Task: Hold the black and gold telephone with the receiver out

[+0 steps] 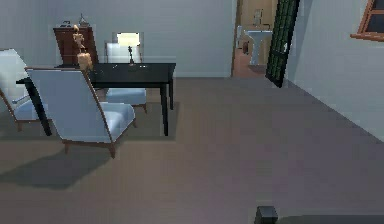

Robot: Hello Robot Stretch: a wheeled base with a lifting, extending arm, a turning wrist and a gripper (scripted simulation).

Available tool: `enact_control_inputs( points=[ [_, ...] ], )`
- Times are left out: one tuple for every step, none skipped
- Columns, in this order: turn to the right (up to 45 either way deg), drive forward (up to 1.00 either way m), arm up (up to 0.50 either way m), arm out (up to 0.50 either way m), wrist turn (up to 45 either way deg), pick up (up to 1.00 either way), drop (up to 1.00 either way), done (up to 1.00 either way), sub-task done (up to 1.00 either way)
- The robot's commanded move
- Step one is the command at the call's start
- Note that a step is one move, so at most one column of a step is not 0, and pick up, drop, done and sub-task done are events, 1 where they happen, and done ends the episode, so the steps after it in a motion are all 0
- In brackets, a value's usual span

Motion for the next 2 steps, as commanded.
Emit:
enact_control_inputs(
  points=[
    [0.0, 0.0, 0.0, 0.0, 0.0, 1.0, 0.0, 0.0, 0.0],
    [0.0, 0.0, 0.1, 0.0, 0.0, 0.0, 0.0, 0.0, 0.0]
  ],
)
